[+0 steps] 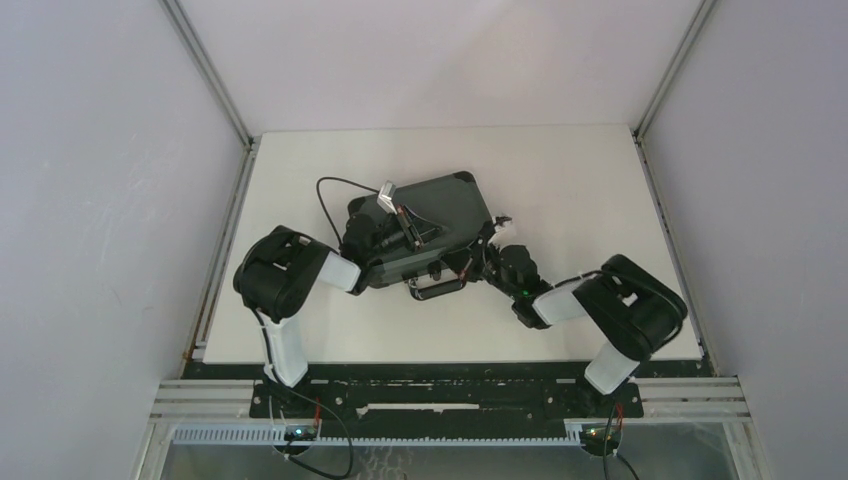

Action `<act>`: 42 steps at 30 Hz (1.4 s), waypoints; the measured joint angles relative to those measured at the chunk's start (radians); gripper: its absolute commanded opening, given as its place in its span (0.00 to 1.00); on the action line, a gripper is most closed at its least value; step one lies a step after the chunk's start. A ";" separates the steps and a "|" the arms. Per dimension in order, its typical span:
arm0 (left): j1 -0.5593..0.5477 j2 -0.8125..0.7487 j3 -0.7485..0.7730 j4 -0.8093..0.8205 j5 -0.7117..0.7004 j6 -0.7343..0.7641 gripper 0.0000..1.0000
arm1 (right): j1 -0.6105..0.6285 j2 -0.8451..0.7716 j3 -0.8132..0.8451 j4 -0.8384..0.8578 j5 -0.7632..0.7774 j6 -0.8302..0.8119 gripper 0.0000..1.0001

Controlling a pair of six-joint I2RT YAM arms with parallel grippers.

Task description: Pack up texas hold em set

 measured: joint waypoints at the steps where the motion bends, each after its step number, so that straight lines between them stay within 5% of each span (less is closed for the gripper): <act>1: 0.000 0.000 0.000 0.001 0.000 0.000 0.00 | 0.016 -0.033 0.004 -0.035 0.021 -0.027 0.00; 10: 0.000 0.000 -0.003 0.007 -0.004 0.000 0.00 | 0.315 -0.132 0.219 -0.544 0.390 -0.355 0.00; 16: 0.000 0.000 -0.006 0.011 -0.006 0.000 0.00 | 0.335 -0.124 0.203 -0.711 0.517 -0.396 0.00; 42: 0.000 0.002 -0.012 0.030 -0.013 -0.003 0.00 | 0.309 -0.192 0.193 -0.760 0.540 -0.473 0.00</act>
